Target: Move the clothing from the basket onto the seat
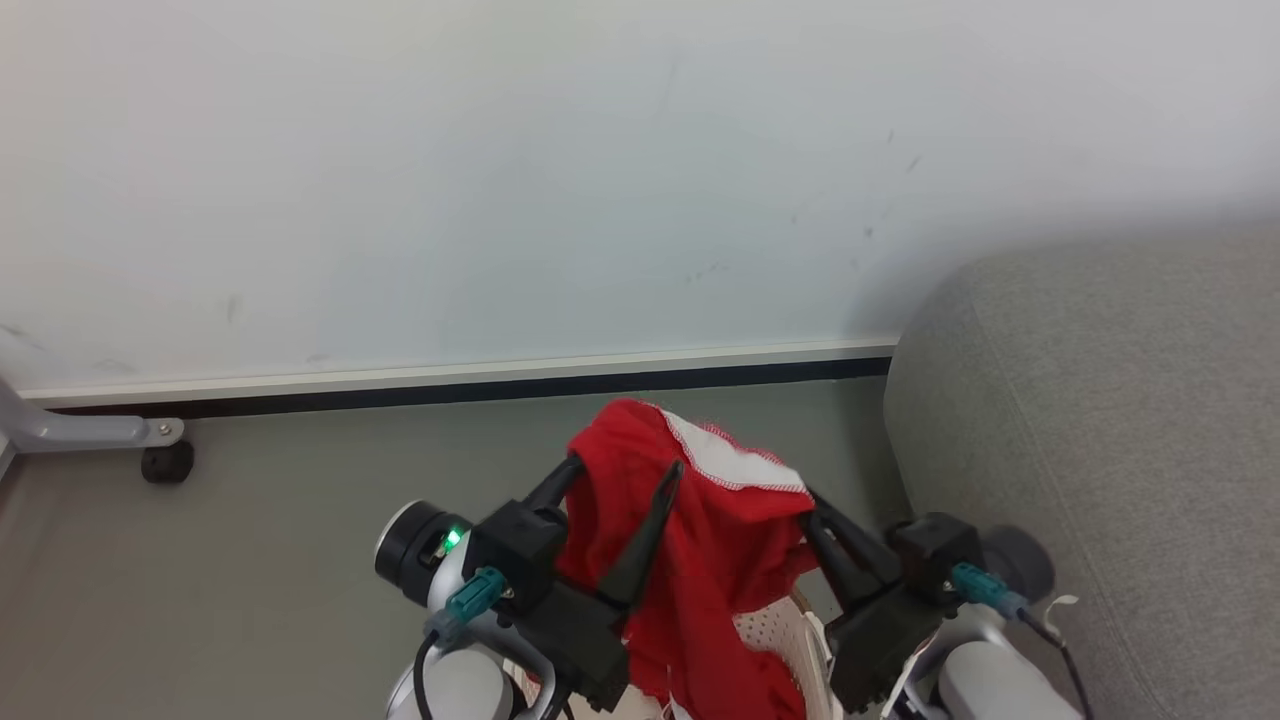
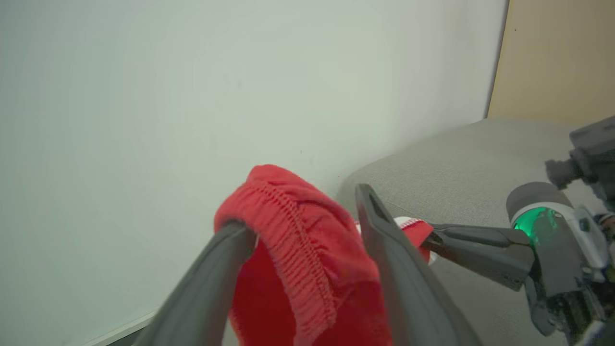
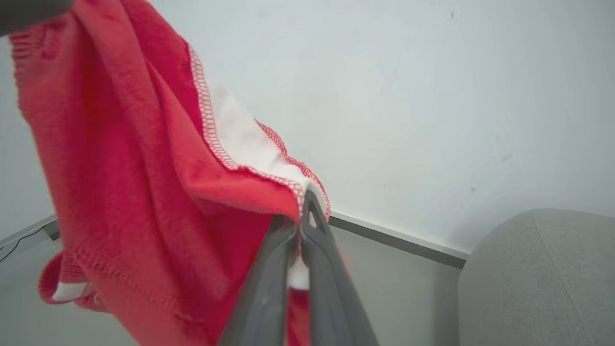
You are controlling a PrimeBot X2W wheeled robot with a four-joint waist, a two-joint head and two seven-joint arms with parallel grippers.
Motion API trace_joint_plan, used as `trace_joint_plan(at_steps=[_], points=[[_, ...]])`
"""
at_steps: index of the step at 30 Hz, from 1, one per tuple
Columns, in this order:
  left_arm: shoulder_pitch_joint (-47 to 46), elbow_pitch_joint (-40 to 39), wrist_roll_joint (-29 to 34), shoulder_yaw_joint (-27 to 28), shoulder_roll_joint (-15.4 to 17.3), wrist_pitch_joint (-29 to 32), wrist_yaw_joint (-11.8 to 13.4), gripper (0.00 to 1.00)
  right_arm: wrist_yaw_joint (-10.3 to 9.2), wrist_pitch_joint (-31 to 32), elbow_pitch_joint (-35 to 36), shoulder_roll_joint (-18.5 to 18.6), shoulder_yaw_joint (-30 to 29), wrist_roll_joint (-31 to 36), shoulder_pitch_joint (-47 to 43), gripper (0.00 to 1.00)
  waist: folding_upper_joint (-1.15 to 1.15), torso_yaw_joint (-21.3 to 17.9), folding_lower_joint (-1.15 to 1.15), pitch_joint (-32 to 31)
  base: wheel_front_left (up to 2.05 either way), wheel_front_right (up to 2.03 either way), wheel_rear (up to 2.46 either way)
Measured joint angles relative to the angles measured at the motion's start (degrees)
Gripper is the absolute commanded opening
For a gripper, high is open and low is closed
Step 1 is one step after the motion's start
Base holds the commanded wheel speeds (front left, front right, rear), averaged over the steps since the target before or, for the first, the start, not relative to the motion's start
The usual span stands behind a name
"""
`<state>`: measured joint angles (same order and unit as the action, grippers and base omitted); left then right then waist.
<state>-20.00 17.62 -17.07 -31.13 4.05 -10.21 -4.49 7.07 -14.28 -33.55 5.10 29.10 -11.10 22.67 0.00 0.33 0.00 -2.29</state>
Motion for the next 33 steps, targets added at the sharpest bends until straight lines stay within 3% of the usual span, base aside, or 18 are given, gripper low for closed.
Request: trace_joint_plan(at_steps=[5, 21, 33], points=[[2.3, 0.18, -1.52, 0.55, -0.08, -0.34, 0.0, 1.0, -0.62, -0.01, 3.88, 1.92, -2.54, -0.16, -0.05, 0.0, 0.0, -1.08, -0.01, -0.22, 0.0, 0.0, 0.0], [7.69, 1.02, -3.81, 0.69, 1.36, -0.54, -0.12, 1.0, -5.75, -0.25, 17.03, 10.32, -12.13, -0.56, -2.13, 0.0, 0.0, -4.68, -0.01, -0.42, 0.0, 0.0, 0.0], [10.07, 0.26, -4.04, -0.45, 1.31, -1.34, -0.62, 1.0, -7.8, -0.42, 24.77, 11.93, -13.17, -0.3, -7.03, 0.0, 0.0, -8.03, -0.01, -0.44, 0.0, 0.0, 0.0]])
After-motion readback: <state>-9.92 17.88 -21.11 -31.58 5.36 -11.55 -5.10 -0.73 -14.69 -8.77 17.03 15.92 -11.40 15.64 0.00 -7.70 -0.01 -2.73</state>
